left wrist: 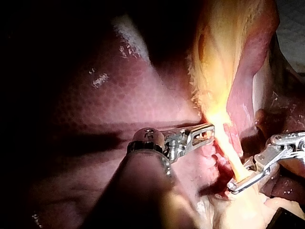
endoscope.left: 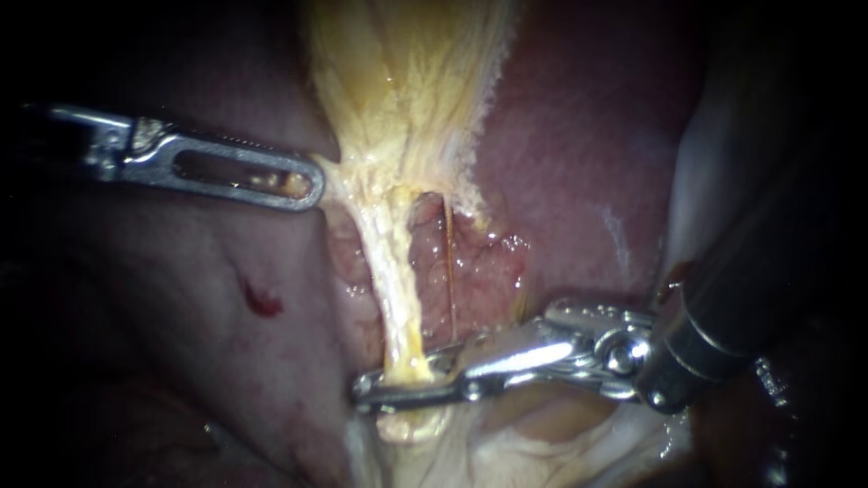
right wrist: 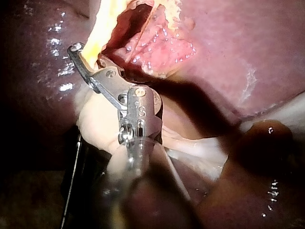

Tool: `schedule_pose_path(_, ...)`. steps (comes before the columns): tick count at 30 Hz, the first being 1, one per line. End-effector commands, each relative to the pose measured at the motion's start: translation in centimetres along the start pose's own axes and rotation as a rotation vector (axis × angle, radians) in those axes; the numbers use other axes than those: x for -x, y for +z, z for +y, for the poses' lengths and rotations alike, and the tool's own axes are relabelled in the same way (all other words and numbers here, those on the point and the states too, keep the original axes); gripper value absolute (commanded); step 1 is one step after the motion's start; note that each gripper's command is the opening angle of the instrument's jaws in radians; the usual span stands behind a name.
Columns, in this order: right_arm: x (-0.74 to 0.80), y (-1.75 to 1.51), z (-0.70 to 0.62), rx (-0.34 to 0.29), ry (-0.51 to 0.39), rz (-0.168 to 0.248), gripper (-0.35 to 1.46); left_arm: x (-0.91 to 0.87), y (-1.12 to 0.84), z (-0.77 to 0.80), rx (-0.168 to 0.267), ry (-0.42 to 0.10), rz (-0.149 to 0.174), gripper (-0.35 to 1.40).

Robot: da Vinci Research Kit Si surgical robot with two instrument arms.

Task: Going back first clip left tube

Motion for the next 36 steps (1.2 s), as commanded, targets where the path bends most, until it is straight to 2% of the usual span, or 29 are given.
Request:
schedule_pose_path(1, 0.0, 0.0, 0.0, 0.001, 0.006, 0.0, -0.35, 0.0, -0.01, 0.0, 0.0, 0.0, 0.0, -0.35)
schedule_pose_path(8, 0.01, -0.01, 0.01, 0.003, 0.005, -0.003, -0.31, 0.0, -0.01, 0.0, 0.0, 0.0, 0.0, -0.35)
schedule_pose_path(10, 0.01, -0.01, 0.02, -0.003, 0.005, 0.004, 0.0, 0.0, -0.01, 0.0, 0.0, 0.0, 0.0, -0.35)
schedule_pose_path(13, 0.0, -0.01, 0.05, 0.013, -0.06, 0.018, 0.28, 0.0, 0.0, 0.0, 0.0, 0.0, 0.0, -0.35)
schedule_pose_path(17, -0.04, 0.0, 0.11, 0.066, -0.159, 0.054, 0.46, 0.0, -0.01, 0.0, 0.0, 0.0, 0.0, -0.35)
schedule_pose_path(21, -0.06, -0.01, 0.18, 0.121, -0.296, 0.077, 0.49, 0.0, 0.0, 0.0, 0.0, 0.0, 0.0, -0.35)
schedule_pose_path(24, -0.06, -0.04, 0.24, 0.16, -0.359, 0.091, 0.49, 0.0, 0.0, 0.0, 0.0, 0.0, 0.0, -0.35)
schedule_pose_path(31, -0.05, -0.17, 0.35, 0.239, -0.432, 0.12, 0.5, 0.0, 0.0, 0.0, -0.002, 0.0, 0.002, -0.35)
schedule_pose_path(36, -0.04, -0.33, 0.28, 0.271, -0.454, 0.132, 0.5, 0.0, -0.01, 0.0, -0.003, 0.0, 0.002, -0.35)
